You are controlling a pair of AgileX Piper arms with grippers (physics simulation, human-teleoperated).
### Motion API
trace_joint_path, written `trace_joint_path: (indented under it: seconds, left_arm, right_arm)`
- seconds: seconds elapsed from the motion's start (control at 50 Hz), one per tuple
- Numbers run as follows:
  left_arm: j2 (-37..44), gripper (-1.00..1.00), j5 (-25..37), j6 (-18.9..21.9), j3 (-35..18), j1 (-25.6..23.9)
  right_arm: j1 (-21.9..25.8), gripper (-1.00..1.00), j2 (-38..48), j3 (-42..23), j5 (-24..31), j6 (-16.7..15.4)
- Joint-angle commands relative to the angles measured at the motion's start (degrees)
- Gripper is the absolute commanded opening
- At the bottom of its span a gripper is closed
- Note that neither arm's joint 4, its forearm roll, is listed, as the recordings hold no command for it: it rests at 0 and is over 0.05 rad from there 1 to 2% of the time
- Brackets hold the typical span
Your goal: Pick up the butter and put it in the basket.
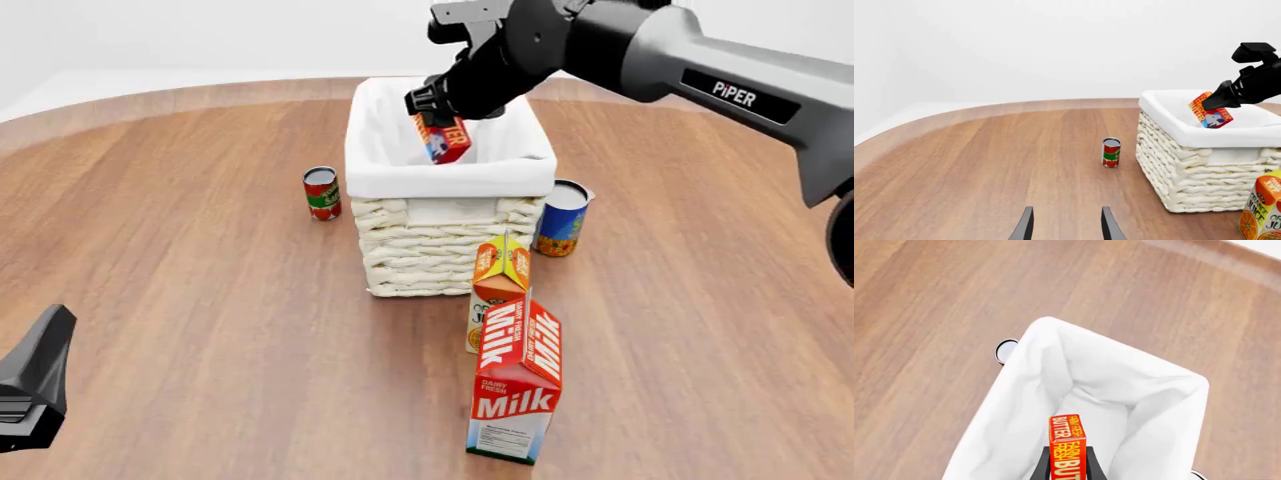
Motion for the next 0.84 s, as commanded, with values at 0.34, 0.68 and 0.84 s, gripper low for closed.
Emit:
trace_joint_path:
  seconds: [0.34,0.68,0.84]
  left_arm:
    - [0.0,1.0,0.0,0.0,0.0,0.0]
    - [0.0,1.0,0.0,0.0,0.0,0.0]
    - [0.0,1.0,0.0,0.0,0.0,0.0]
  right_arm:
    - [-1.5,1.0,-0.4,-1.4,-0.6,0.1]
    - [-2.1,1.0,-1.7,-2.3,0.7,-0.5]
    - [-2.4,1.0,-2.8,-1.2,0.0,-0.7]
